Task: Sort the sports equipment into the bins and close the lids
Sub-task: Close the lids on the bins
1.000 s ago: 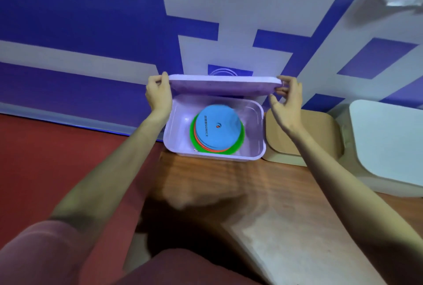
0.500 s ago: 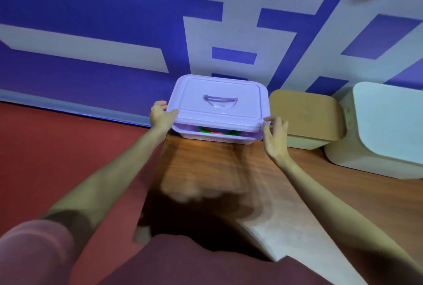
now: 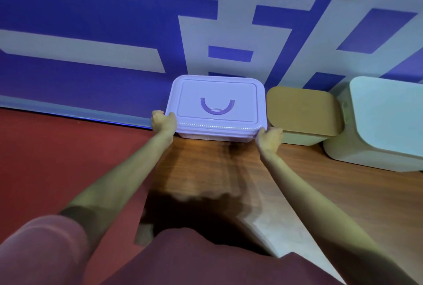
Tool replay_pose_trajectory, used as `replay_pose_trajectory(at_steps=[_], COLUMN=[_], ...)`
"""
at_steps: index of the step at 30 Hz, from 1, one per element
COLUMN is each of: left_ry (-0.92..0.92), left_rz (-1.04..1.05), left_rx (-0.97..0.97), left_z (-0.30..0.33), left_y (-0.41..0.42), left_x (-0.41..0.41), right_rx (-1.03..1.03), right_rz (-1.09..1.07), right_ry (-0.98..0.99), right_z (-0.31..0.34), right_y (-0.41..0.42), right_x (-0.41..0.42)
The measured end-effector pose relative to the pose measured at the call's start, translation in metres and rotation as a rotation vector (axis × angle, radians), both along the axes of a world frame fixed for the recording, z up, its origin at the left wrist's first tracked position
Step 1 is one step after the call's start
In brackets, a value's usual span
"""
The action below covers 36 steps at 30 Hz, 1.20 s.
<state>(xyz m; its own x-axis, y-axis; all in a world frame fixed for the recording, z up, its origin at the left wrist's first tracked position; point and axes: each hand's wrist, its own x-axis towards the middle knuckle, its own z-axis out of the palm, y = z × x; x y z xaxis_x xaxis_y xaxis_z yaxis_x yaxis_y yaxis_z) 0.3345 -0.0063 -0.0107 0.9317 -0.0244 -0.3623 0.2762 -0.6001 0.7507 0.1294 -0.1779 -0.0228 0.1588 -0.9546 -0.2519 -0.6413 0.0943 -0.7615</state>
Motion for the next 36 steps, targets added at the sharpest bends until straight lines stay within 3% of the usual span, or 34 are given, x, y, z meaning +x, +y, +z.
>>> replay_pose_trajectory(at_steps=[8, 15, 29, 33, 36], left_ry=[0.002, -0.057, -0.175, -0.141, -0.049], left_rz=[0.029, -0.071, -0.172, -0.144, -0.023], left_rx=[-0.038, -0.033, 0.024, -0.041, -0.209], left_z=[-0.005, -0.008, -0.011, -0.015, -0.016], left_y=[0.001, 0.004, 0.016, 0.018, 0.019], left_x=[0.000, 0.008, 0.018, 0.019, 0.020], right_rx=[0.015, 0.029, 0.160, 0.179, 0.188], right_rz=[0.061, 0.056, 0.050, 0.108, 0.086], right_ry=[0.038, 0.069, -0.104, -0.152, -0.133], right_z=[-0.004, -0.005, -0.022, -0.006, -0.012], right_y=[-0.004, -0.003, 0.001, 0.004, 0.004], right_x=[-0.005, -0.002, -0.003, -0.004, -0.007])
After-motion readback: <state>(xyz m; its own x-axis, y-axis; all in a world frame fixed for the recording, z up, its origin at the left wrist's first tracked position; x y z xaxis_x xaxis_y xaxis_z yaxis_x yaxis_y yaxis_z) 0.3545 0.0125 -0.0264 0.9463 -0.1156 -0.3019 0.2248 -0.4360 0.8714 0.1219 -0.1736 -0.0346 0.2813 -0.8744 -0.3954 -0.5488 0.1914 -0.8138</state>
